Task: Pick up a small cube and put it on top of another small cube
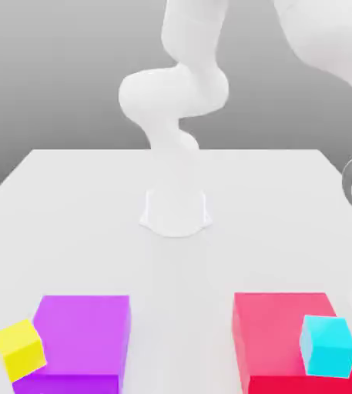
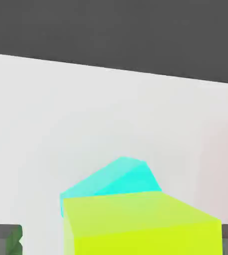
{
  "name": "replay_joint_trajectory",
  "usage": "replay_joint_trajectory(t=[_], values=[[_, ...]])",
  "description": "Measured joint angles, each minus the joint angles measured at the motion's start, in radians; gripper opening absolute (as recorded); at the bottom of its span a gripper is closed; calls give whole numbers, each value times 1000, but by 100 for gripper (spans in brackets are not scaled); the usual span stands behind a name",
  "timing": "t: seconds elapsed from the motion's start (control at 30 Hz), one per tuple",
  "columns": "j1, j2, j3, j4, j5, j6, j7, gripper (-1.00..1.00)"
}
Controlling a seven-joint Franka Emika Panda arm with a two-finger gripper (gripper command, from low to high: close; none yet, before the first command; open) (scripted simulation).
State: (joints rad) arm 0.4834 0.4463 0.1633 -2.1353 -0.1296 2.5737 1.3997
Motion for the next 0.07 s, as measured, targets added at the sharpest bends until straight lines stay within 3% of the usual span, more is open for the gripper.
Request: replay_joint_trajectory(t=[0.07], values=[[-7, -57, 10, -1, 18, -54, -12, 100]])
